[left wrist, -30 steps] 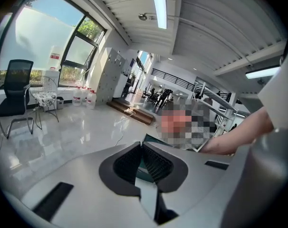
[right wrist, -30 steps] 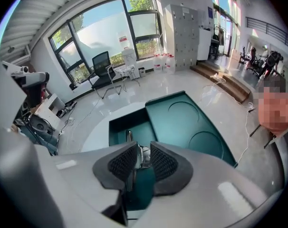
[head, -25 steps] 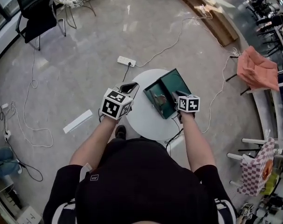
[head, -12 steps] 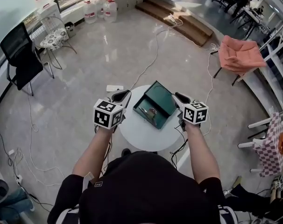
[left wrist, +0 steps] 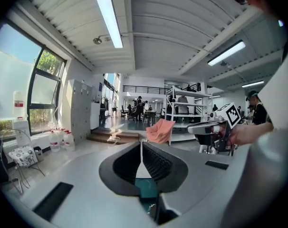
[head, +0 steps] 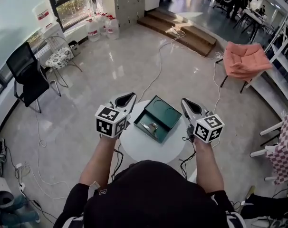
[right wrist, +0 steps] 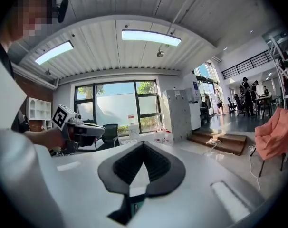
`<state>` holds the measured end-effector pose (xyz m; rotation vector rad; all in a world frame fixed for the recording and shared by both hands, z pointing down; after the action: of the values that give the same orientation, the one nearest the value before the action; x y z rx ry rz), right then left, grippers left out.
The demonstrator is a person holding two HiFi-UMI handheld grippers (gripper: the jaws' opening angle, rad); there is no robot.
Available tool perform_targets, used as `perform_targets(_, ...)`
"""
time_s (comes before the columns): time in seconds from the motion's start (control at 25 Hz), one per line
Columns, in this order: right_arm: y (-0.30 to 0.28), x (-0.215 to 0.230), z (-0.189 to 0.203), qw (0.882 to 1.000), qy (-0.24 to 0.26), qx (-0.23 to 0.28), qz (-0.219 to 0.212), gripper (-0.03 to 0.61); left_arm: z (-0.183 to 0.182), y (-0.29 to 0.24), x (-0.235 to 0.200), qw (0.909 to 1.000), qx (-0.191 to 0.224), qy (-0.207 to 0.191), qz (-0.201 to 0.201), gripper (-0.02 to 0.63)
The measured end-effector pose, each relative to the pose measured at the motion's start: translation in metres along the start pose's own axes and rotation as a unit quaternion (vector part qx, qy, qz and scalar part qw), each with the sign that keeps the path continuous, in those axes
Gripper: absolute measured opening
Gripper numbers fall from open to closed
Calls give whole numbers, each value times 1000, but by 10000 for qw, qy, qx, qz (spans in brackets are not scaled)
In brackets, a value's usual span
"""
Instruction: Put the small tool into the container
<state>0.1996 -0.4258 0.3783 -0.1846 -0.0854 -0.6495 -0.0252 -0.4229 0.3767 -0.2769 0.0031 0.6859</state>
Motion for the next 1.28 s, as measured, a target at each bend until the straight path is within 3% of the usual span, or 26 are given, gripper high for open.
perform_targets(0.28,36,-31,-64,9942,129,969,-455,11,-51,20,5,9979,433,-299,-367,18)
perform_targets(0.52,48,-32,-103,9879,368,1389,-579,9,-70,12,12,9979,462,-446,-126,18)
perform_targets(0.68,44,-19,-121,9867,443,1472,-521,9,-104,3,6,9962,506,-690,-140,18)
perform_targets(0.8,43,-8,-120,9871,340,1512,-393,9,-114,4,1,9953,697,-565,-367,18)
perform_targets(0.96,34,-3,-104,9884,192,1495,-181,8,-89,4,-9,9940,597,-508,-758,18)
perform_targets(1.28,24,-14,-79,9923,250,1213,-69,8,-69,-2,-1,9957,525,-409,-638,18)
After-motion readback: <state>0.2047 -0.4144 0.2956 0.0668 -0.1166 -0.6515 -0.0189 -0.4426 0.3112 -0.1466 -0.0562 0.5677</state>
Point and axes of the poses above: the fingertips, and each gripper's own axes: y backward along the fingers, x to its right, z out of its underside, the point moved 2 cm from there along y, backward along the fingers, and after that the axes turned 6 degrees about z, right-handed, at the moved point
